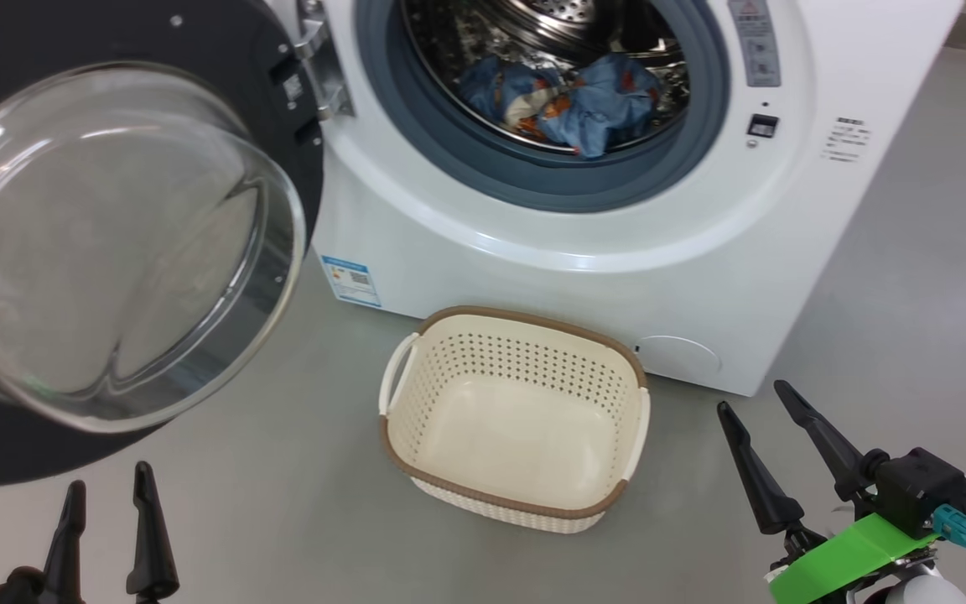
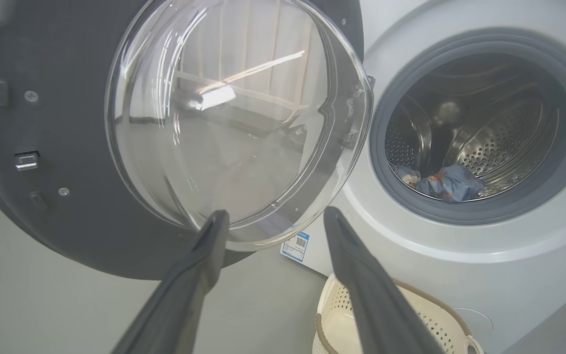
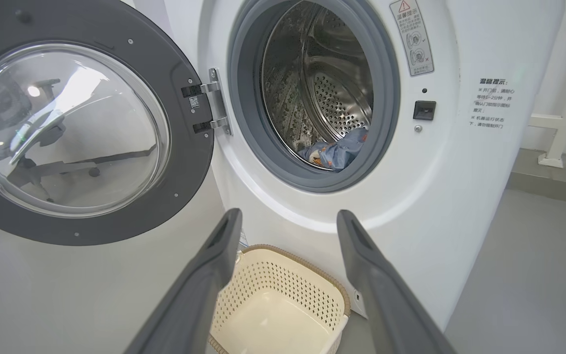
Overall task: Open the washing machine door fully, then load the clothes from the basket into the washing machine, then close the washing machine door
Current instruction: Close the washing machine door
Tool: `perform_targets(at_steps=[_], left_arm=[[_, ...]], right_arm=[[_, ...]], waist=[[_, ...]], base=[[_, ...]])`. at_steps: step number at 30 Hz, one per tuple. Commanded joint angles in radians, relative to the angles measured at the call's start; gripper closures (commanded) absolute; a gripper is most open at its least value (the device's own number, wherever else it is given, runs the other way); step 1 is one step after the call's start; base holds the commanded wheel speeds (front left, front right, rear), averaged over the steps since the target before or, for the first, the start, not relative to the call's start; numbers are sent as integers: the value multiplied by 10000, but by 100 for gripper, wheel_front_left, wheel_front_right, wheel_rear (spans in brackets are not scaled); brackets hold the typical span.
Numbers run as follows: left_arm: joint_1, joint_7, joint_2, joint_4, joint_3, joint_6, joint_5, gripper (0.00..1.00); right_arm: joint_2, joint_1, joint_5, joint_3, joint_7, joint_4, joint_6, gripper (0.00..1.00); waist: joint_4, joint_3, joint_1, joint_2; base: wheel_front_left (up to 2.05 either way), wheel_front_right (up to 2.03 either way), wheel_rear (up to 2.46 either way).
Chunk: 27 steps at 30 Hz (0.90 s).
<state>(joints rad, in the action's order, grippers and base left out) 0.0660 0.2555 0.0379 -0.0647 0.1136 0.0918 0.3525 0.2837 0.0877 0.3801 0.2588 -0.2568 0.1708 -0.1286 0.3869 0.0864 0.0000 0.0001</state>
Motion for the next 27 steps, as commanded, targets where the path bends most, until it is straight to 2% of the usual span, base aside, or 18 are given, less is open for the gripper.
perform_targets(at_steps=[1,16,27], left_arm=[[-75,63,124,297,293,-98,107,0],[214,63,124,459,268,-238,209,0],[314,63,124,524,300,-263,222,0]], right_arm=[[141,-36,97,212,-49,-196,-21,0],[154,-88,108,307,-49,-168,-21,0],[162,-76,117,377,-49,-168,-21,0]], waist=[[273,-55,0,-1],[913,-153,0,-1],[982,-150,0,-1]], base=[[0,0,0],[0,0,0],[0,0,0]])
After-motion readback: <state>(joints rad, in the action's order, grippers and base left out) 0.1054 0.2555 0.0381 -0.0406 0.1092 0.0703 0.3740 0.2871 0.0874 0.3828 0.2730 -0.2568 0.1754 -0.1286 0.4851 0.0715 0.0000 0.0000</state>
